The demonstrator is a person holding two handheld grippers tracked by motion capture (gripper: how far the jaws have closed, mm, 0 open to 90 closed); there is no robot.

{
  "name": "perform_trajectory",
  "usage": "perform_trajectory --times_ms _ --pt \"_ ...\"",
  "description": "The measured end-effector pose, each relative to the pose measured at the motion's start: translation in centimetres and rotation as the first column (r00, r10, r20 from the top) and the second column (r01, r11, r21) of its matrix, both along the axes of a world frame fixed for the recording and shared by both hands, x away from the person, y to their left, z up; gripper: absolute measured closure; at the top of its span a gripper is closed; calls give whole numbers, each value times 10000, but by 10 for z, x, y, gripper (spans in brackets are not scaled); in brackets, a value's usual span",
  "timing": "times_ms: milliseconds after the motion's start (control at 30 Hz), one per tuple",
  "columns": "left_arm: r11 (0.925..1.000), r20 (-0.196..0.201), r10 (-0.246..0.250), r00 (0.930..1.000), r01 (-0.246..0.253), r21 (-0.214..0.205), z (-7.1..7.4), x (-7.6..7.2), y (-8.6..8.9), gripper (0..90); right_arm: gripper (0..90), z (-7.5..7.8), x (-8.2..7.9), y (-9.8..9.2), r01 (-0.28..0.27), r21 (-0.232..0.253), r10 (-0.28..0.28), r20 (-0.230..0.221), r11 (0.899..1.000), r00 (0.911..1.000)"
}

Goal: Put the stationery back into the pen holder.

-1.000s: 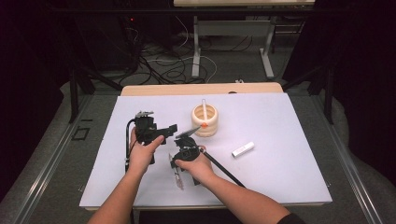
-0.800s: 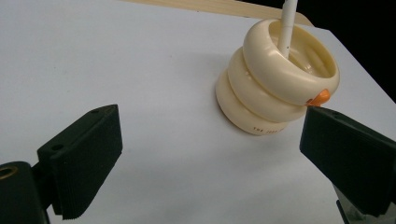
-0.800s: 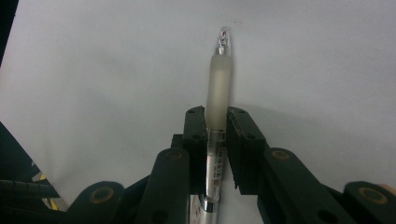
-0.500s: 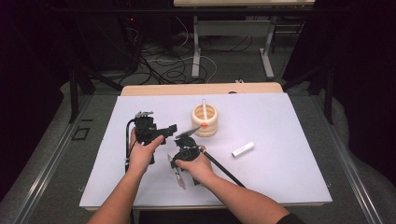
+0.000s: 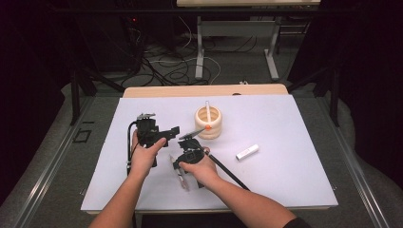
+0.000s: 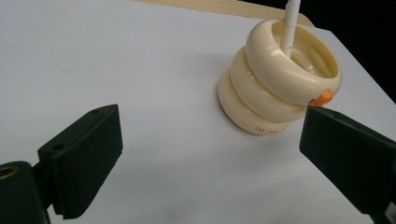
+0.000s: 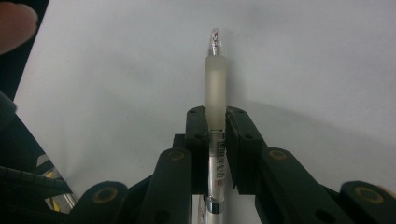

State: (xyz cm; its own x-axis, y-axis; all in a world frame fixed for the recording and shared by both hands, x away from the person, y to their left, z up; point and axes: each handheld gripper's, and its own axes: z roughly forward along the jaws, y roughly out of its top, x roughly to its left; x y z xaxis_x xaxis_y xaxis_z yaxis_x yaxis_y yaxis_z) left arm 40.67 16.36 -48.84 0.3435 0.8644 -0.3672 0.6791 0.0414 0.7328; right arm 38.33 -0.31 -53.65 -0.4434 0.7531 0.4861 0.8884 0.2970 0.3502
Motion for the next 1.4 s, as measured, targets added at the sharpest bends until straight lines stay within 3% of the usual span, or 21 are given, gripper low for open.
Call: perform_trajectory --times_ms 33,100,167,300,400,533,900,1200,1400 --pt "10000 -5 19 10000 -19 -26 0 0 0 63 799 0 1 -1 -46 153 42 222 9999 9997" --pt "10000 -6 -14 10000 14 19 1 0 0 65 799 3 0 -1 328 275 -331 101 9991 9994" --pt "10000 -37 -35 10000 35 -5 1 0 0 66 799 5 -1 -3 541 459 -555 294 9975 9980" --pt "9999 54 -75 10000 75 -82 2 -1 -1 74 799 9 -1 -8 665 590 -697 528 9960 9962" --pt "9998 -29 -154 9999 153 -109 4 -1 -1 80 799 12 -1 -13 545 678 -618 1106 9962 9919" --pt "9996 6 -227 9997 227 -147 5 -2 -3 83 799 17 -2 -19 610 808 -719 1408 9949 9874" --pt "9987 207 -371 9991 378 -335 9 -5 -10 82 799 28 -5 -35 857 780 -997 1976 9933 9752" --pt "9957 423 -822 9957 839 -385 15 -10 -15 120 799 36 -7 -53 976 638 -1100 2367 9932 9653" --pt "9887 461 -1310 9903 1339 -670 21 -14 -19 162 799 41 -9 -67 1237 865 -1426 2661 9885 9533"
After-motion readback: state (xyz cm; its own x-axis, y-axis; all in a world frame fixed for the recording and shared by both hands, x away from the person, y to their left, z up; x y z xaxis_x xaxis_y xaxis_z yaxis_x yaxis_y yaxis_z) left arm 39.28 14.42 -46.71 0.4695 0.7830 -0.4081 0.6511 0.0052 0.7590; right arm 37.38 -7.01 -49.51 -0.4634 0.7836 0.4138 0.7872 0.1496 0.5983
